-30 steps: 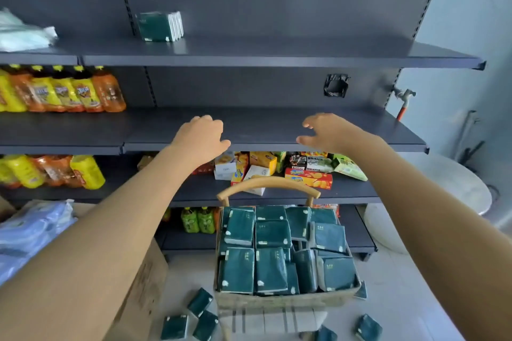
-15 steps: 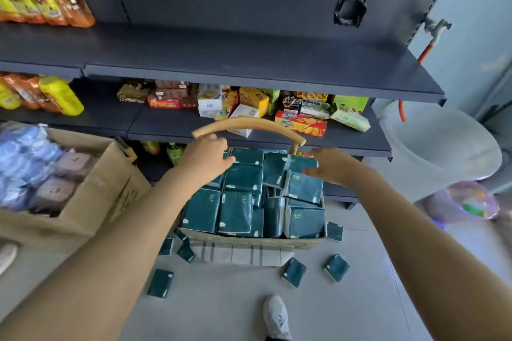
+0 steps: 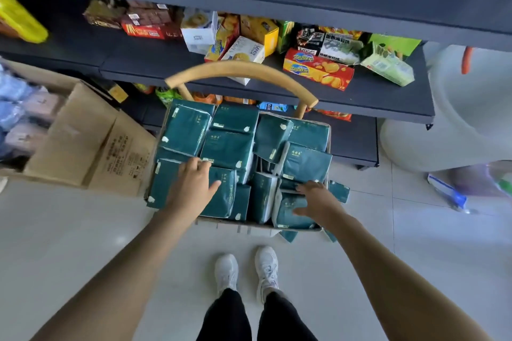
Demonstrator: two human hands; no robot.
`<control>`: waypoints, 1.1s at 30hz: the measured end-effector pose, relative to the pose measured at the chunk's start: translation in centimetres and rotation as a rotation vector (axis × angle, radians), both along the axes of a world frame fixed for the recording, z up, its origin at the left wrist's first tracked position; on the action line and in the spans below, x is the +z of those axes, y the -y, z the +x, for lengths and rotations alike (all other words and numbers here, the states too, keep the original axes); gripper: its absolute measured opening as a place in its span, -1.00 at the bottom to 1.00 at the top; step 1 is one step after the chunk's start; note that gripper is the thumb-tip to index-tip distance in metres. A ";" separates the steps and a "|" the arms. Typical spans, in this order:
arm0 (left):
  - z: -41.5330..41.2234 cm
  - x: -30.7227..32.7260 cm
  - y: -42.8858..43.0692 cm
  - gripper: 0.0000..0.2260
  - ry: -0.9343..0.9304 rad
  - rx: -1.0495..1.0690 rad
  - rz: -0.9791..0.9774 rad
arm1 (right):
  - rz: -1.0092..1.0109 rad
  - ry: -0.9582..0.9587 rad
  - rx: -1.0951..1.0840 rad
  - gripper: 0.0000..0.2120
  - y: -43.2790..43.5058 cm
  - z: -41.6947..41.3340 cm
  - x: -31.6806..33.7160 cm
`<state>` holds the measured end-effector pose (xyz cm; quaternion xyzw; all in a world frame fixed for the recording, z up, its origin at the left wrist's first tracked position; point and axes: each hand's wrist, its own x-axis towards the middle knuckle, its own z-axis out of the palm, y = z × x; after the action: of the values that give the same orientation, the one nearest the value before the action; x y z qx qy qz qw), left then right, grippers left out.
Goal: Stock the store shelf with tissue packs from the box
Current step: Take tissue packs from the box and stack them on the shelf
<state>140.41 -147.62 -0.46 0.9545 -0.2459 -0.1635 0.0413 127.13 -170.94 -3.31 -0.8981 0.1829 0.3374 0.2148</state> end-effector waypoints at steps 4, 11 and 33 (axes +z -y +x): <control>0.2 -1.8 -0.4 -0.53 -0.028 0.026 0.022 | -0.079 0.055 -0.033 -0.42 -0.6 -0.2 -1.8; 1.6 -2.8 -1.6 -0.46 -0.038 -0.051 0.054 | -0.125 0.057 -0.079 -0.47 -0.8 0.4 -1.1; 4.0 -4.5 -2.6 -0.40 -0.084 -0.243 0.049 | 0.141 0.193 -0.699 -0.64 -2.0 -0.5 0.4</control>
<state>144.39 -144.97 -4.97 0.9106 -0.3538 -0.2132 0.0082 126.64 -168.91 -2.92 -0.7919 0.4340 0.1690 0.3949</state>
